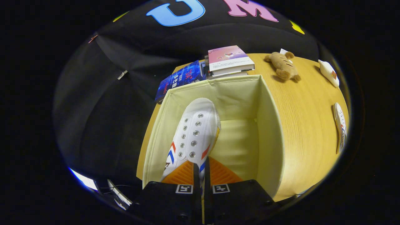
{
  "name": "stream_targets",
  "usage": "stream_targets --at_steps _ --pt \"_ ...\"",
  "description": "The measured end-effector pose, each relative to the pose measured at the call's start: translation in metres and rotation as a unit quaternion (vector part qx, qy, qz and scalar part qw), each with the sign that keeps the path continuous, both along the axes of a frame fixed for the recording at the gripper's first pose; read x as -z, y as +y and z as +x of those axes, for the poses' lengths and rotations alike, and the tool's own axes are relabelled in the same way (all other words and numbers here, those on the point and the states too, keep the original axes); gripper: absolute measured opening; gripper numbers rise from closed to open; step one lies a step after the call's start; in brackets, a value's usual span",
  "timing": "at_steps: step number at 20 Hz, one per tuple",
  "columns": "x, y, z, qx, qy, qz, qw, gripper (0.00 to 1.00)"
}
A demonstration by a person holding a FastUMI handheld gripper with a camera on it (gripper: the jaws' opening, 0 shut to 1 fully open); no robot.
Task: Open the storage box then place both shoes into the box .Put the left shoe in first, then the right shoe, with the right side of both shoes facing outward in a uniform manner.
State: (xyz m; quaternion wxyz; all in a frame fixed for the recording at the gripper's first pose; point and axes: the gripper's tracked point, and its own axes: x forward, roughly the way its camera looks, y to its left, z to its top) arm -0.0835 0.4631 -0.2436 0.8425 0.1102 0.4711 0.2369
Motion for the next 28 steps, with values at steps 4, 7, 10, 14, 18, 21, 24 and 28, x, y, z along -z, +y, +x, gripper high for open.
stream_targets --at_steps 4,7,10,14,18,21,24,28 --pt "-0.020 0.026 -0.017 -0.039 0.022 0.055 0.997 0.47" --pt "-0.054 0.010 -0.009 -0.060 -0.037 0.058 0.996 0.89" --pt "-0.084 -0.031 -0.008 -0.072 -0.096 0.054 0.991 0.99" --pt "-0.105 -0.108 0.001 -0.079 -0.155 0.031 0.984 0.99" --pt "-0.104 -0.211 0.029 -0.055 -0.199 -0.018 0.978 0.99" --pt "-0.086 -0.291 0.048 -0.035 -0.206 -0.054 0.977 0.98" --pt "-0.062 -0.377 0.064 -0.018 -0.192 -0.093 0.977 0.99" --pt "-0.016 -0.467 0.073 0.002 -0.153 -0.133 0.979 0.99"
